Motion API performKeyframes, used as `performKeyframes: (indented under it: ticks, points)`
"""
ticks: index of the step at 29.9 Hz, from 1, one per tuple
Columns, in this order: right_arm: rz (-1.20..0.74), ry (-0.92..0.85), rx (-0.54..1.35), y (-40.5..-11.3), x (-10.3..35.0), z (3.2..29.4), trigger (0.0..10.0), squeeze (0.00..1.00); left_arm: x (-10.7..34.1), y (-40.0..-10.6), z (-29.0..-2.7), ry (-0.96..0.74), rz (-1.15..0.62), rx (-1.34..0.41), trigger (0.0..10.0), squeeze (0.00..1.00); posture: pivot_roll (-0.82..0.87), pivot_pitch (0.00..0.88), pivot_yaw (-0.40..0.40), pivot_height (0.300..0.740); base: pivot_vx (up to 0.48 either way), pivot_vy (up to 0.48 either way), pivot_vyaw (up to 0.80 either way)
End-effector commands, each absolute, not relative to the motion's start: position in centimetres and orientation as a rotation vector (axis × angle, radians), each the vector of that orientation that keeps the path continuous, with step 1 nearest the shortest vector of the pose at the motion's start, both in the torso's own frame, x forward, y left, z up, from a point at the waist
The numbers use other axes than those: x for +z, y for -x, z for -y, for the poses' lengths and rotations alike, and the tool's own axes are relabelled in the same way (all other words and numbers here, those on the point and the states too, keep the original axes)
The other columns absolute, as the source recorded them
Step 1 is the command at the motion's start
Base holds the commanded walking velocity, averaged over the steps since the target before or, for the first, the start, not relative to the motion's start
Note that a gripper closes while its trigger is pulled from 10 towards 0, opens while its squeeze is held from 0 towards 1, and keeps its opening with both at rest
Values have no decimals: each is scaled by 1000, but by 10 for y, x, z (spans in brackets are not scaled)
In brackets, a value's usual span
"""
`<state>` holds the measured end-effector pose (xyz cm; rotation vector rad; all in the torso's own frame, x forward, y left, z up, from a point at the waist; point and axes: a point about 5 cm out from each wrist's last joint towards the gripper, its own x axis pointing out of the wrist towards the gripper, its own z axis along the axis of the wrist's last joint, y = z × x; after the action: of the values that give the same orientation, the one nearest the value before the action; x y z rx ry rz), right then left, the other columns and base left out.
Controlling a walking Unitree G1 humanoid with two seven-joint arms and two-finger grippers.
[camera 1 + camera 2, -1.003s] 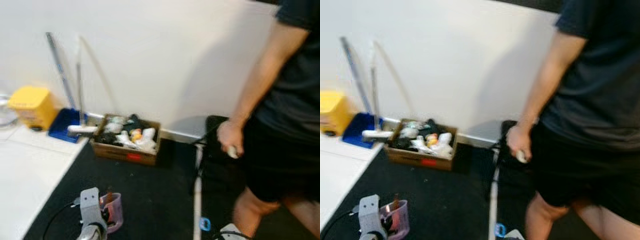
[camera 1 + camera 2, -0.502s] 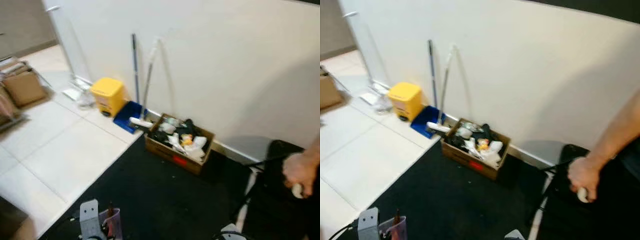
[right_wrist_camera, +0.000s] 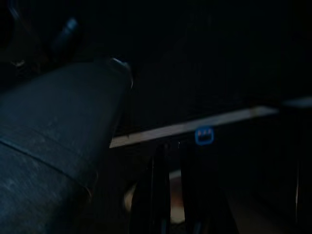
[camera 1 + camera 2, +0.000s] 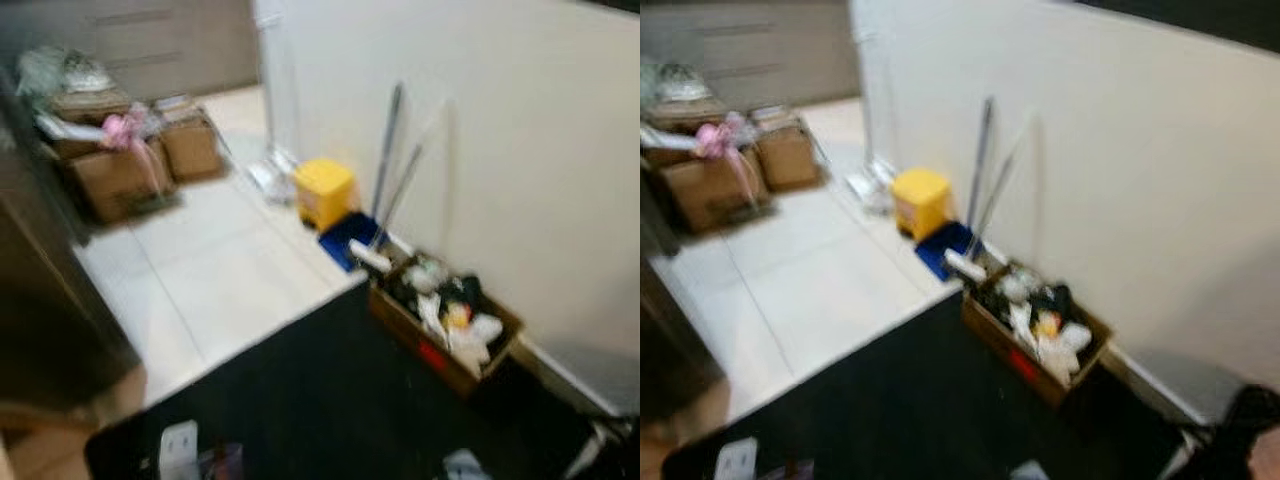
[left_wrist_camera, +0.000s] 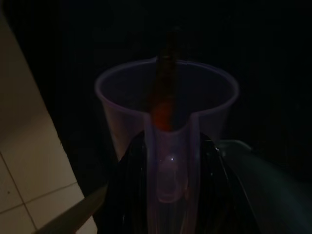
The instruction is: Restocking fridge
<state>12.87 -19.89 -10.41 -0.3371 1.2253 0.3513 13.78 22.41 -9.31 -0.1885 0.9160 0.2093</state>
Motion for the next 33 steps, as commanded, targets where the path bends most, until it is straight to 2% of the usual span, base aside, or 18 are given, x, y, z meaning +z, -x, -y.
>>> performKeyframes:
  ticks: [1,5,14,33]
  points:
    - [-1238,338,338,-125,-104,204,10000,0,-94,-138,-223,179,-929,188,10000,0,62,5,-69,740,0,0,794]
    - [-1235,344,331,-125,-104,204,10000,0,-94,-136,-223,167,-939,170,10000,0,63,4,-68,740,0,0,794]
    - [-1244,337,339,-124,-105,204,10000,0,-96,-132,-222,175,-962,181,10000,0,63,0,-67,740,0,-380,0]
    - [-1255,343,358,-124,-105,205,10000,0,-93,-135,-232,187,-942,187,10000,0,62,1,-74,740,0,0,793]
